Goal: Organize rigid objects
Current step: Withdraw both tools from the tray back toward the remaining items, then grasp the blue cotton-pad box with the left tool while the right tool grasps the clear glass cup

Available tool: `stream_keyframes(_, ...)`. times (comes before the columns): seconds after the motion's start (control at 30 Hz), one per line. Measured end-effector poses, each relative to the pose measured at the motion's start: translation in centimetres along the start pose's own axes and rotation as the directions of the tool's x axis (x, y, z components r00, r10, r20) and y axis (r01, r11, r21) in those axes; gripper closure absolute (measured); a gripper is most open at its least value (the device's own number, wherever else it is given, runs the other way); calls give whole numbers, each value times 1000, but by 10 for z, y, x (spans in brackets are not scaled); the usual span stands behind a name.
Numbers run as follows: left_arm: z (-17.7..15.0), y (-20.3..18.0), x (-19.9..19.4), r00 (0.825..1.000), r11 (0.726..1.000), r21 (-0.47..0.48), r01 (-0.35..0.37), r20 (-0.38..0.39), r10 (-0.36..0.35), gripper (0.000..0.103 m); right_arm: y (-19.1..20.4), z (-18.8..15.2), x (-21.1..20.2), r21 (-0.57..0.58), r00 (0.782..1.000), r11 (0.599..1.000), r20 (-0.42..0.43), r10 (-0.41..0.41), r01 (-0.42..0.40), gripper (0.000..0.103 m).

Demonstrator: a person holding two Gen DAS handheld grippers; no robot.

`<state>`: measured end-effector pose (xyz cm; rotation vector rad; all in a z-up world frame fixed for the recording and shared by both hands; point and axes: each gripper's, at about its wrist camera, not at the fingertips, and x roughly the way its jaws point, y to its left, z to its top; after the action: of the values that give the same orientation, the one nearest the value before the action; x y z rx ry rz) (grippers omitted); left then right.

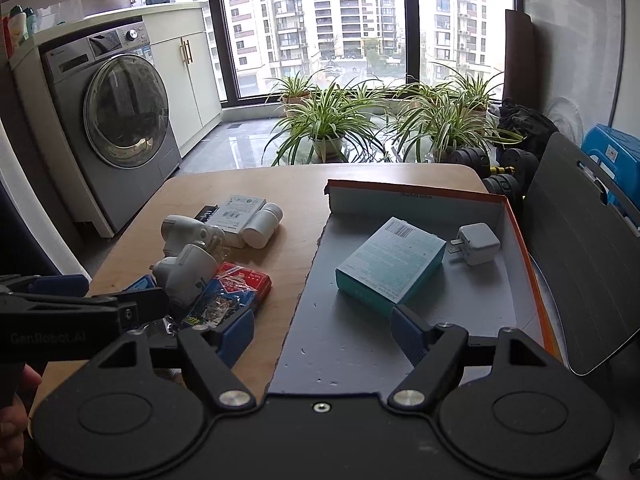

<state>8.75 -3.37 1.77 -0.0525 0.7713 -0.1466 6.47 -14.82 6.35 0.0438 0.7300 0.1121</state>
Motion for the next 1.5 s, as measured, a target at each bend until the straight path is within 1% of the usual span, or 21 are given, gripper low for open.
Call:
stream_keyframes(0.43,-2,17,-2,1000,1000,-16,-16,-8,16,0,18,-2,7,-33,1000,999,-16,20,-21,14)
stream_keyframes(0.6,-6,28,0,1000,1000,-16,-22,-12,21,0,26,-5,8,-56,999,997,-25,45,-46,14)
stream_keyframes(0.8,-15,63,13,996,996,-24,-84,-42,83,0,31,-14,10,-71,997,996,-37,60,-63,13)
stream_keyframes(0.93,-16,79,24,994,996,18,-86,-65,87,0,32,-19,14,-64,996,995,-52,69,-73,13)
stream_keyframes(1.03,-15,82,36,993,994,66,-89,-74,93,0,33,-21,16,-64,995,995,-58,75,-79,13)
stream_keyframes(1.17,-13,83,53,993,988,132,-75,-83,86,0,36,-24,17,-79,994,992,-63,93,-97,13)
stream_keyframes(1.23,-13,84,59,995,985,162,-59,-68,70,0,36,-25,18,-81,993,992,-66,95,-100,13)
stream_keyframes(1.3,-10,88,63,995,985,163,-55,-73,68,0,35,-25,21,-78,993,992,-73,97,-103,13)
stream_keyframes(1.4,-11,95,67,993,981,175,-82,-70,95,0,36,-26,24,-84,991,990,-80,103,-110,13)
stream_keyframes(1.5,-16,99,69,993,985,161,-57,-93,72,0,41,-27,29,-95,988,986,-90,126,-134,13)
